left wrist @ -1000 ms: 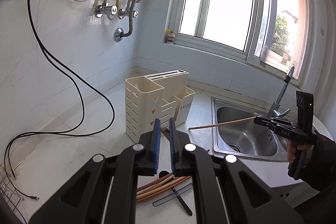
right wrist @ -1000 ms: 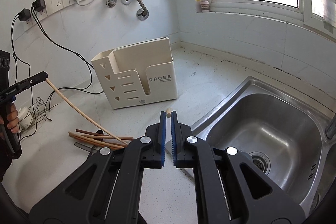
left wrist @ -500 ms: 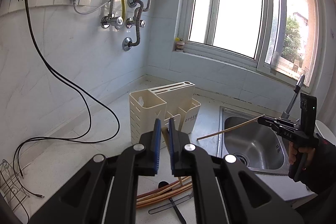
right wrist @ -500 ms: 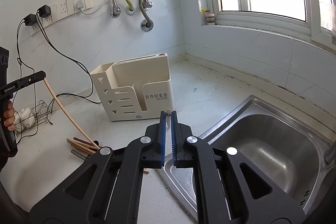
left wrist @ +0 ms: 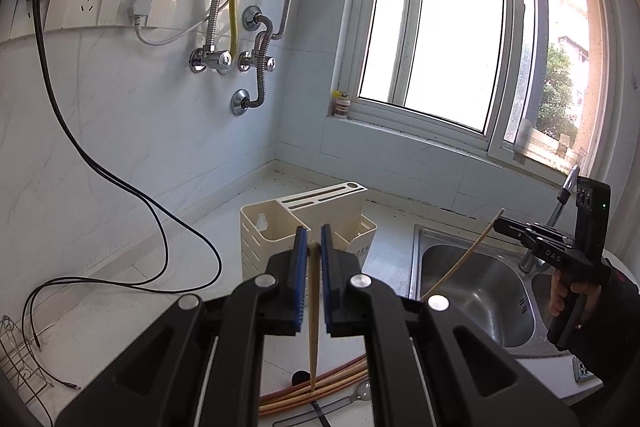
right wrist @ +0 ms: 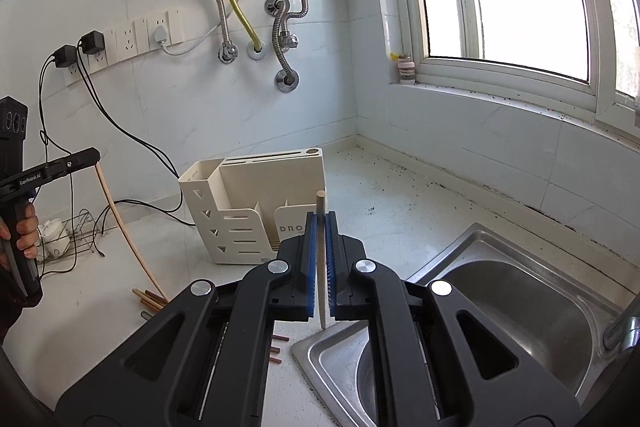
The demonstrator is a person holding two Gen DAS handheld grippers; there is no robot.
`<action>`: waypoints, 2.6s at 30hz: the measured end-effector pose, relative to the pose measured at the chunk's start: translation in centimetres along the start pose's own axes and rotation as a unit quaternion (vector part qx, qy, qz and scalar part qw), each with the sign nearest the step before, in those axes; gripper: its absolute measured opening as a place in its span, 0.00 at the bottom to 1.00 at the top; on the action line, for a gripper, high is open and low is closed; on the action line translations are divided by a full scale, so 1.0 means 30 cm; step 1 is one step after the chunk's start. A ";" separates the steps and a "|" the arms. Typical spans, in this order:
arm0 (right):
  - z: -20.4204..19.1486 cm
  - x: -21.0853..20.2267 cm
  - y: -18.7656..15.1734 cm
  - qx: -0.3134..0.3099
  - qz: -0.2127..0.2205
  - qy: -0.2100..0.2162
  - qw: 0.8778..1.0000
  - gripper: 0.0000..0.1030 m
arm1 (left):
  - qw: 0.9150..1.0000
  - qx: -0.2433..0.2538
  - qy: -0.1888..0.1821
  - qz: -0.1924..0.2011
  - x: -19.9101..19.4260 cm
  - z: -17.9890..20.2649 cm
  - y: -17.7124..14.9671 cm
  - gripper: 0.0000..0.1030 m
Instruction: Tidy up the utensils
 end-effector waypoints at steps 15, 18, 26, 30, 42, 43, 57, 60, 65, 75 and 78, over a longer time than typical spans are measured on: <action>-0.044 0.029 0.141 -0.015 0.033 0.025 0.999 0.00 | 0.999 -0.006 -0.014 0.037 0.009 0.021 0.138 0.06; -0.038 0.076 0.132 -0.014 0.011 0.018 1.000 0.00 | 0.999 -0.006 -0.017 0.037 0.023 0.031 0.150 0.06; 0.018 0.205 -0.023 0.010 -0.068 0.013 0.998 0.23 | 0.999 -0.017 -0.026 0.036 0.036 0.021 0.147 0.06; 0.072 0.263 -0.096 0.025 -0.096 -0.003 0.995 0.23 | 0.999 -0.013 -0.027 0.033 0.038 0.024 0.142 0.06; 0.376 0.376 -0.302 0.067 -0.191 -0.093 0.975 0.46 | 0.998 -0.017 -0.040 0.043 0.015 0.049 0.137 0.06; 0.409 0.381 -0.324 0.072 -0.203 -0.103 0.971 0.46 | 0.998 -0.017 -0.039 0.043 0.014 0.052 0.138 0.06; 0.683 0.526 -0.523 0.065 -0.268 -0.169 0.946 0.43 | 0.999 -0.015 -0.017 0.049 0.011 0.086 0.167 0.06; 0.713 0.571 -0.530 0.061 -0.271 -0.163 0.947 0.39 | 0.999 -0.018 -0.015 0.049 0.018 0.093 0.168 0.06; 0.717 0.642 -0.524 0.042 -0.266 -0.144 0.952 0.37 | 0.998 -0.026 -0.009 0.048 0.029 0.095 0.163 0.06; 0.663 0.750 -0.572 -0.010 -0.294 -0.110 0.949 0.33 | 0.998 -0.037 0.009 0.043 0.040 0.086 0.154 0.06; 0.667 0.770 -0.603 -0.014 -0.306 -0.112 0.945 0.33 | 0.998 -0.037 0.012 0.040 0.046 0.087 0.151 0.06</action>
Point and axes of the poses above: each gripper's, at about its wrist camera, not at the fingertips, and x roughly the way its jaws point, z to its right, y to its top, the point moved 2 cm from there along x, roughly the way its jaws point, and after that the axes turned 2 degrees about -y, right-handed, at the moved point
